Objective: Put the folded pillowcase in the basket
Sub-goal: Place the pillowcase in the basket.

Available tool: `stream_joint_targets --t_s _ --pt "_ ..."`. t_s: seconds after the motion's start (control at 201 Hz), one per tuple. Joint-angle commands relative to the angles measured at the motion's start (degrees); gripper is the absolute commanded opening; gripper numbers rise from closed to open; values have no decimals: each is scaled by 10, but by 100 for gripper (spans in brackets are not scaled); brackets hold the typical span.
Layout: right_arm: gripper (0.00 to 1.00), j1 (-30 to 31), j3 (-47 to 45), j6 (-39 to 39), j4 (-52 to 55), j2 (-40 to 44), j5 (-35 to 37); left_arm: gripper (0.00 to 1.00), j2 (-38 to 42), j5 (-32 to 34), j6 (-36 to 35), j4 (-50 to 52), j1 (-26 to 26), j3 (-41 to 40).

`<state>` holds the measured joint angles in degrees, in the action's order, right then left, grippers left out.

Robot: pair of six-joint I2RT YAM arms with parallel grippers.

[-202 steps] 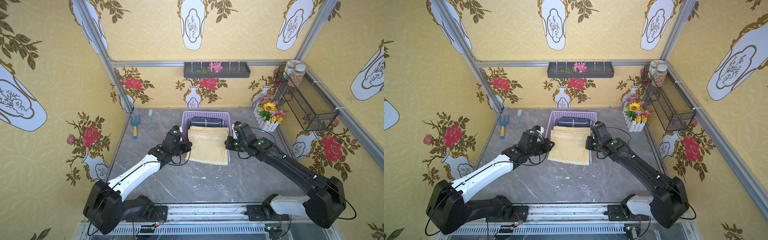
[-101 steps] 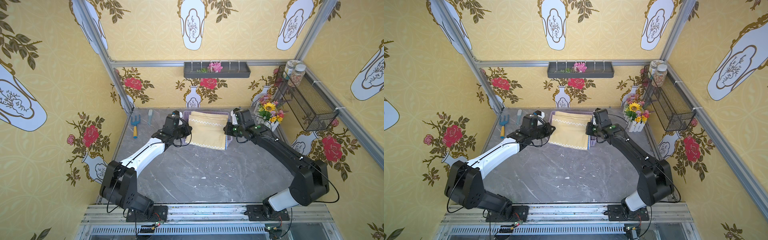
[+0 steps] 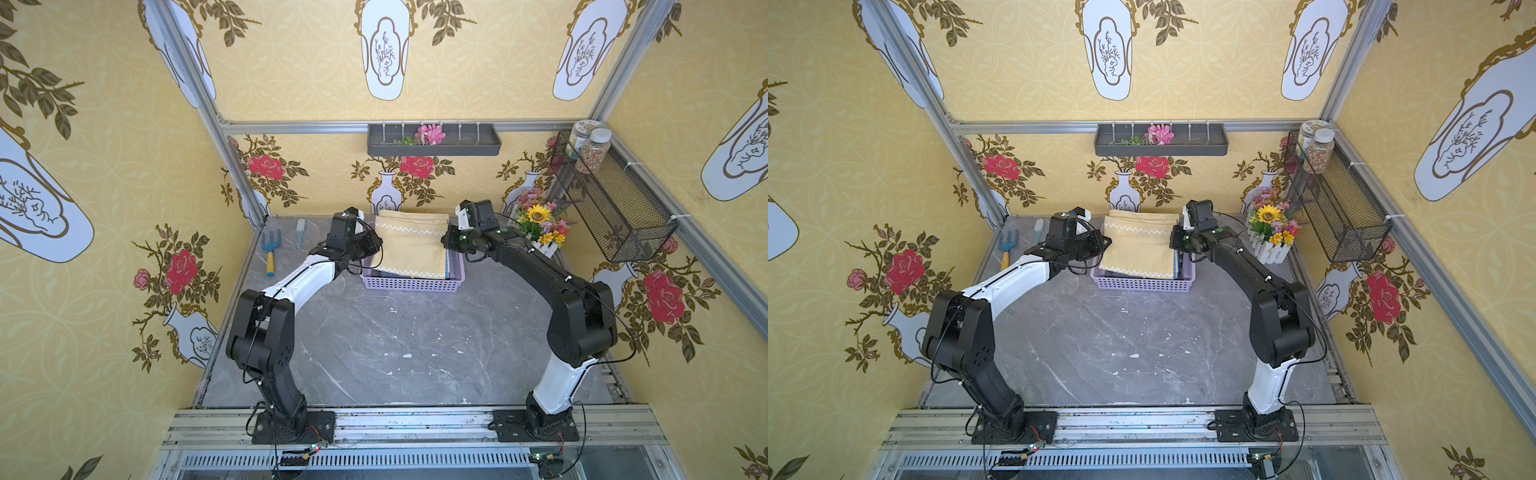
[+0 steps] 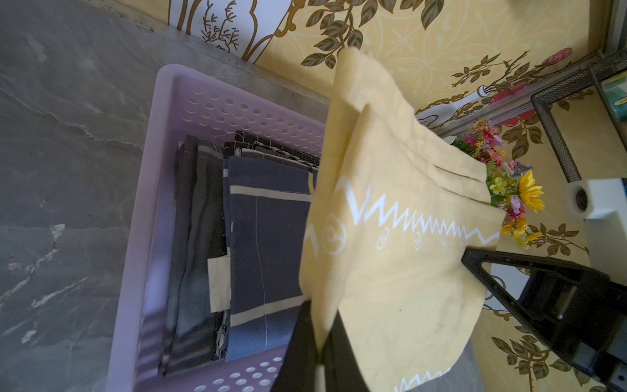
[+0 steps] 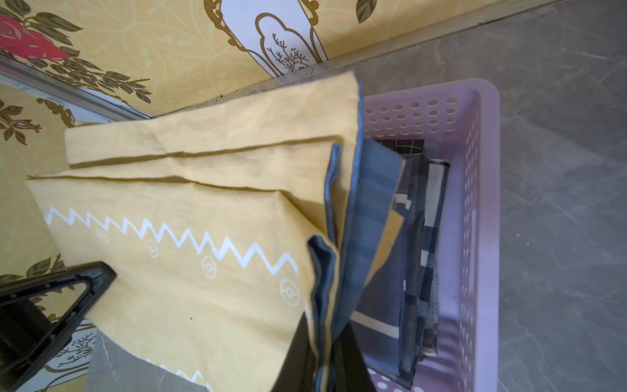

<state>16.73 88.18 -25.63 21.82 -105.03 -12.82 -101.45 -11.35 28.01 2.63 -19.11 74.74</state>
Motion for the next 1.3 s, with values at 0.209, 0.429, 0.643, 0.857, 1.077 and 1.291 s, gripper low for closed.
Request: stream_joint_targets --t_s 0.209,0.429,0.643,0.857,1.077,1.291 --pt "2 -19 38 18 -17 -59 -9 0 -56 0 -10 -23 6 23" --pt "3 -28 52 21 -16 -91 -21 0 -88 -9 -7 -28 11 33" --pt "3 -29 59 20 -16 -109 -27 0 -106 -14 -4 -32 13 39" --pt "5 -28 60 19 -16 -113 -28 0 -112 -21 -3 -28 14 46" --pt "35 -29 61 15 -14 -109 -34 47 -111 -24 -3 -18 14 56" --pt "68 -28 44 14 -17 -87 -36 100 -93 -10 0 -2 14 62"
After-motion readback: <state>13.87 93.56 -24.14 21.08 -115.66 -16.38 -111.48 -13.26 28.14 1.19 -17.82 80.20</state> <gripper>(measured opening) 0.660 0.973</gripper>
